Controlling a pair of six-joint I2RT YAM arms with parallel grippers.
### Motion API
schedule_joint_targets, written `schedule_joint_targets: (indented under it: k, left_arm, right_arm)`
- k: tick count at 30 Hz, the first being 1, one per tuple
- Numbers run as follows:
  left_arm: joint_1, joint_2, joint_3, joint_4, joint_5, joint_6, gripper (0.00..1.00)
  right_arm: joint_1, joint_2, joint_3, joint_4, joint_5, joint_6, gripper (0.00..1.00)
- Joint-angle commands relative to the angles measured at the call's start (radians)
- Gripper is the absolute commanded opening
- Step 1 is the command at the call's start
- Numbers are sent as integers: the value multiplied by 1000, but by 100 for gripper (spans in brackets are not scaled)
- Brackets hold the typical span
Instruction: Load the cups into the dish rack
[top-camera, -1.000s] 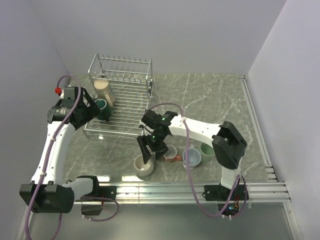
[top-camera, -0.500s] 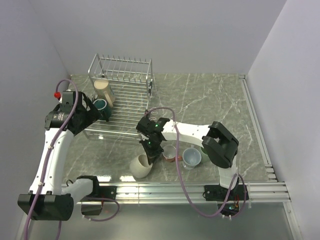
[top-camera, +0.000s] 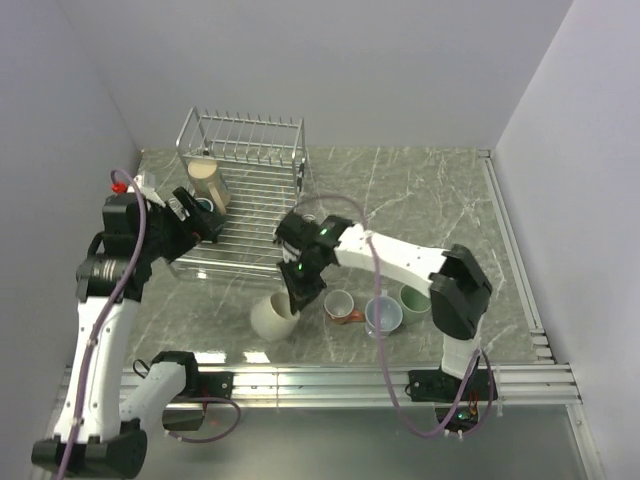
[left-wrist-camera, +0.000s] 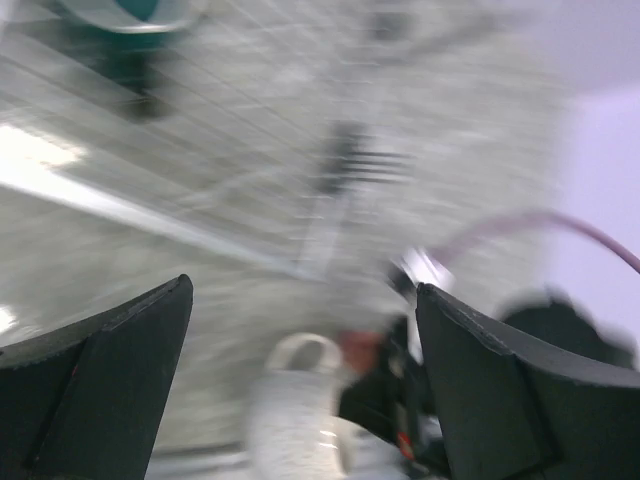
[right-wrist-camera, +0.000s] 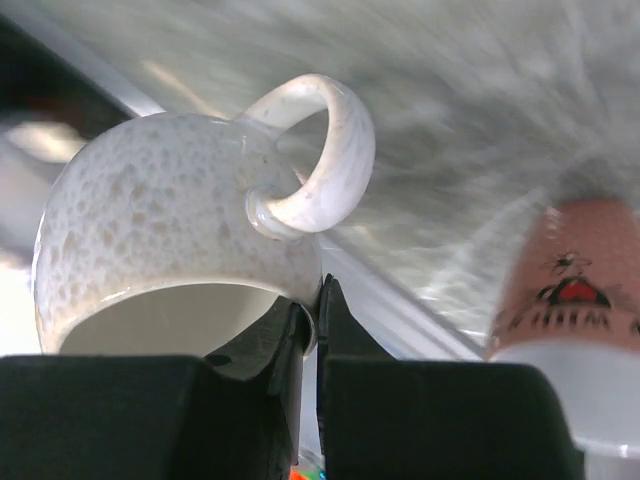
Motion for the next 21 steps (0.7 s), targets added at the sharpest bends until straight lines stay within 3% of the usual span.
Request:
schedule_joint_targets:
  k: [1, 3, 5, 8, 17, 21]
  left_arm:
    - [-3, -119, -70, 313, 388, -110, 99]
    - [-3, -158, -116, 537, 520, -201, 99]
    - [-3, -169, -130, 645, 592, -328, 100]
    - [-3, -140, -144, 780, 614, -424, 100]
    - [-10, -75, -263, 1125, 657, -640, 99]
    - [-13, -58, -329, 1334, 677, -769, 99]
  right_arm:
    - [-129, -189, 160, 117, -252, 66, 0]
    - [-243, -256, 119, 250, -451, 199, 0]
    - [-304, -295, 41, 490, -540, 325, 0]
    - [-370, -314, 28, 709, -665, 509, 0]
    - [-375, -257, -7, 1323, -749, 1002, 0]
    - [-375, -231, 4, 1383, -759, 1057, 0]
